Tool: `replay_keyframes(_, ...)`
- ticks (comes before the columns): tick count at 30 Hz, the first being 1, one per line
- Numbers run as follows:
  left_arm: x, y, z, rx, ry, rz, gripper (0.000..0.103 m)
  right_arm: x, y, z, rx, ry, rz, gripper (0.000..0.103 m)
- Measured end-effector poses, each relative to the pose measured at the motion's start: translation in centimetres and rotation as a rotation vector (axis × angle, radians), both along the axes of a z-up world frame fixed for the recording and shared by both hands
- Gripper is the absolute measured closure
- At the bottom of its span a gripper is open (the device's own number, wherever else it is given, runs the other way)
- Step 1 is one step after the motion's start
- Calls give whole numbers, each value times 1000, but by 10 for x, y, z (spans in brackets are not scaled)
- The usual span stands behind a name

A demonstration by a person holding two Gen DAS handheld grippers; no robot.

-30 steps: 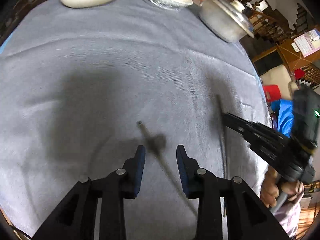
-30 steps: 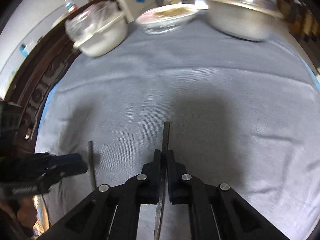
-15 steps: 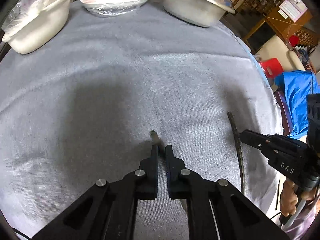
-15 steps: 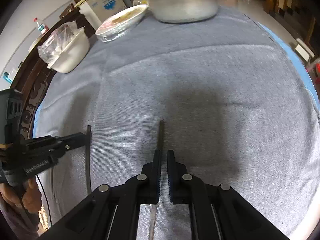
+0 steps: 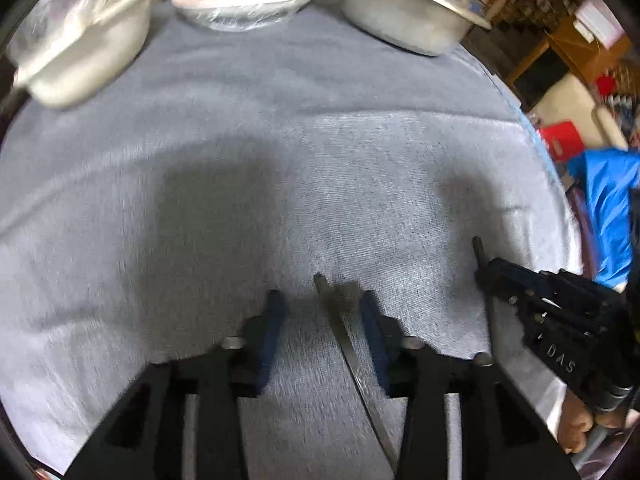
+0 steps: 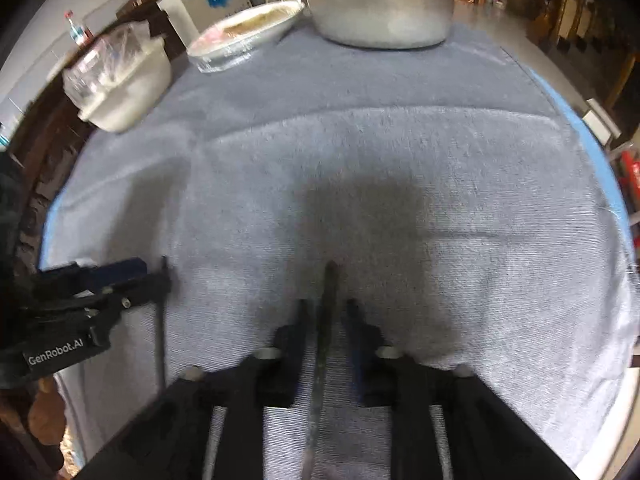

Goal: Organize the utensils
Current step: 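Lift the held chopsticks off the cloth with both tools, then carry both held chopsticks upright toward the grey cup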

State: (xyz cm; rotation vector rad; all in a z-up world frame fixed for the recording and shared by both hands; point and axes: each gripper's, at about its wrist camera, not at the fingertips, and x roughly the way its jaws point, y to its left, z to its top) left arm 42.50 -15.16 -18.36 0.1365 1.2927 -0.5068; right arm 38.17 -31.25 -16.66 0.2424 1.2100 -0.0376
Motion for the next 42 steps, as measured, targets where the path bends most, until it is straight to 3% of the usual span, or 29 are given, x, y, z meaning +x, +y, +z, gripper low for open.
replay_keyframes(1, -2, -4, -1, 19, -21, -17, 93, 0, 0, 1, 2, 0, 3, 95)
replay_keyframes(6, -6, 0, 1, -13, -47, -7, 94, -9, -6, 10, 29, -40, -21, 96)
replay_keyframes(10, -7, 26, 24, -78, -104, 57, 97, -34, -21, 39, 71, -162, -64, 96)
replay_keyframes(18, -21, 73, 80, -63, -287, 168, 98, -95, -45, 97, 134, -391, -187, 97)
replay_keyframes(24, -56, 107, 109, -16, -412, 238, 98, -150, -41, 132, 110, -524, -251, 97)
replay_keyframes(32, -108, 148, 146, 6, -556, 334, 98, -206, -19, 159, 79, -636, -279, 97)
replay_keyframes(42, -160, 165, 173, 6, -643, 356, 98, -246, 2, 183, 54, -708, -262, 97)
